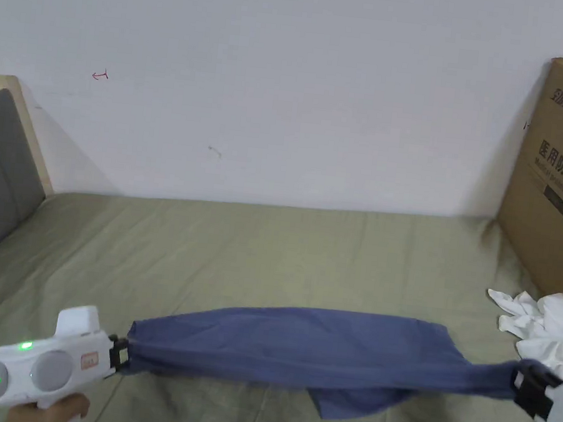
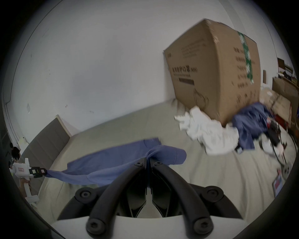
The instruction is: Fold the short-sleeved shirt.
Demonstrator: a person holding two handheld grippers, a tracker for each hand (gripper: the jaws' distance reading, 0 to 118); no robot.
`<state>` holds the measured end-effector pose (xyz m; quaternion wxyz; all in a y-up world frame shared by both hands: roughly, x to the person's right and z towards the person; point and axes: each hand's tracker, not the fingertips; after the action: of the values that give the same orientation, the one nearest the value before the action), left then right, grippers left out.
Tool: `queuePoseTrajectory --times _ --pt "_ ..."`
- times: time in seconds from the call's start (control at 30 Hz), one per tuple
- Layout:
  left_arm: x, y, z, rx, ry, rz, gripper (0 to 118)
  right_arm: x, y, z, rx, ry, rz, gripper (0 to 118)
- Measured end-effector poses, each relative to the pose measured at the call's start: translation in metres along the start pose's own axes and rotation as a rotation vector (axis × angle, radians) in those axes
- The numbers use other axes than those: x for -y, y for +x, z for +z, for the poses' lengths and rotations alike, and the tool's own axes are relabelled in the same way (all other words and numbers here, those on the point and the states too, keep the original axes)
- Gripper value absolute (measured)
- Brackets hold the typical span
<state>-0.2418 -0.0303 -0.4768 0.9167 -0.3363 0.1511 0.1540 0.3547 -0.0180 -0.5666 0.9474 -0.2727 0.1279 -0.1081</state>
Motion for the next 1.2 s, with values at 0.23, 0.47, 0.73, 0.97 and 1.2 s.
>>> queuePoseTrajectory --times 0.23,0.47,0.73,0.97,1.2 --pt "0.087 -0.026 0.059 -0.019 -0.106 0.007 7 0.085 0.03 0.078 -0.025 -0.084 -0.024 1" --pt "0.145 -0.051 0.117 -0.035 -0.139 -0.002 7 0.133 0.028 0.156 -0.047 -0.148 0.056 1" --pt "0.214 -0.08 0.157 -0.033 -0.227 -0.091 7 0.173 0.028 0.221 -0.088 -0.267 0.133 1" --pt "0.245 -0.089 0.157 -0.069 -0.297 -0.151 7 0.208 0.032 0.217 -0.035 -0.437 0.137 1" --pt "0.264 -0.084 0.136 -0.118 -0.348 -0.156 21 0.233 0.03 0.15 0.127 -0.617 0.086 1"
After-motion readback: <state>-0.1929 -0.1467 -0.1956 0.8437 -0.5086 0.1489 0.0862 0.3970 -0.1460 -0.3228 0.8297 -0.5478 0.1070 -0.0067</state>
